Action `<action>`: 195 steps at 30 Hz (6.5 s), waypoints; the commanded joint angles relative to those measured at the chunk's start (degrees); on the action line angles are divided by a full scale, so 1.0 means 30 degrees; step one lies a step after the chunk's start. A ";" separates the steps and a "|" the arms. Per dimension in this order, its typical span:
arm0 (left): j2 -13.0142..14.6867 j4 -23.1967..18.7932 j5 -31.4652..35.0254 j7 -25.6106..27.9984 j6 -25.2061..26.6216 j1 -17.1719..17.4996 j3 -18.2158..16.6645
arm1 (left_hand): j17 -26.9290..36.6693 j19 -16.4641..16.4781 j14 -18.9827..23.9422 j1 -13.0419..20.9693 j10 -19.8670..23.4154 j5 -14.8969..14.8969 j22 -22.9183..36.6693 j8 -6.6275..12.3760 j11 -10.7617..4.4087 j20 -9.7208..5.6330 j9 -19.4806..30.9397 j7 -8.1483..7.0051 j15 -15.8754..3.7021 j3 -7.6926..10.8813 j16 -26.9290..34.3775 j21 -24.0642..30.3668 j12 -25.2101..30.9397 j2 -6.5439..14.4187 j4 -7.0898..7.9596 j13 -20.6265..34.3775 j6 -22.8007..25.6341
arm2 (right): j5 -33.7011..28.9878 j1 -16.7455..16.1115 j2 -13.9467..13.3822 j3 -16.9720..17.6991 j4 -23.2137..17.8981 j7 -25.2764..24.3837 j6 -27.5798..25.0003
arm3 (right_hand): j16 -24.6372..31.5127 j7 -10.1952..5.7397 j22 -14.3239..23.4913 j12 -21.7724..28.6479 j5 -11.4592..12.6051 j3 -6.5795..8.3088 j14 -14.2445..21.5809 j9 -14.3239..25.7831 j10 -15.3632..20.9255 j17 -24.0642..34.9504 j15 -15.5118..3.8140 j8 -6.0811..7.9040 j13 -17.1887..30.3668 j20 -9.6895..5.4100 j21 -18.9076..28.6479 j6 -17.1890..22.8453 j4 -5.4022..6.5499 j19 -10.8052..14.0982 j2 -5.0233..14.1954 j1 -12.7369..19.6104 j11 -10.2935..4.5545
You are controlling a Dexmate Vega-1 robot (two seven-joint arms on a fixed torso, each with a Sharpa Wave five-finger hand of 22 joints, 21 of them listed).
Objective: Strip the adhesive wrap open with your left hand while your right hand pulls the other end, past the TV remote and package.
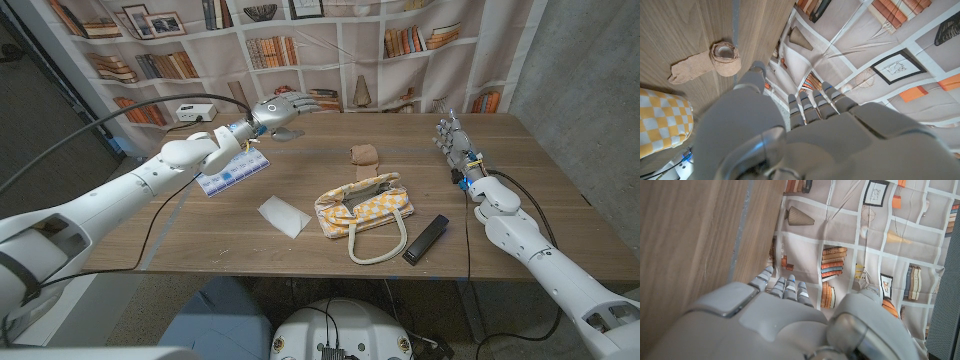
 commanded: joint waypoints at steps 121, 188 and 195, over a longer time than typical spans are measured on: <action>-0.3515 0.8398 0.2941 0.4036 -0.2987 -0.6317 0.7298 | 0.0218 -0.0226 -0.1177 -0.0042 -0.0998 0.0480 0.0165 0.0229 0.1193 0.1506 0.0160 0.1315 0.0806 -0.1261 0.0334 0.0337 0.0278 0.2174 0.1369 0.0398 -0.1349 | -0.0832 -0.1014 -0.0190 -0.0182 -0.1624 -0.1163 0.0140 | -0.0045 -0.0118 0.0074 -0.0218 -0.0142 0.0133 -0.0306 0.0040 -0.0368 0.0041 0.0070 -0.0036 0.0076 0.0072 0.0046 -0.0234 -0.0117 0.0125 0.0155 0.0131 0.0072; -0.6708 1.2040 0.2496 0.6117 0.1857 -0.6722 1.1023 | -0.0059 -0.2045 -0.2713 0.6860 -0.3072 0.1800 0.0074 -0.0214 0.1510 0.2010 0.0121 0.1443 0.1222 0.1464 -0.0044 0.0108 -0.0230 0.1009 -0.0471 0.0086 -0.1646 | -0.0606 -0.0443 0.0125 -0.0462 -0.0524 -0.0507 0.0034 | -0.0023 -0.0232 0.0074 -0.0205 -0.0173 0.0178 -0.0267 0.0037 -0.0350 0.0038 -0.0043 0.0001 0.0072 0.0063 0.0040 -0.0159 -0.0137 0.0123 0.0152 0.0030 -0.0066; -0.7199 1.2637 0.2114 0.6289 0.2277 -0.6711 1.1231 | -0.0062 -0.1939 -0.2637 0.7090 -0.3124 0.1891 0.0076 -0.0372 0.1598 0.2120 0.0049 0.1296 0.1268 0.1400 0.0015 0.0178 -0.0195 0.1007 -0.0486 0.0016 -0.1986 | -0.0621 -0.0414 0.0127 -0.0502 -0.0532 -0.0460 0.0018 | -0.0021 -0.0206 0.0074 -0.0197 -0.0177 0.0174 -0.0265 0.0037 -0.0329 0.0040 -0.0059 0.0005 0.0072 0.0065 0.0039 -0.0143 -0.0133 0.0122 0.0142 0.0007 -0.0074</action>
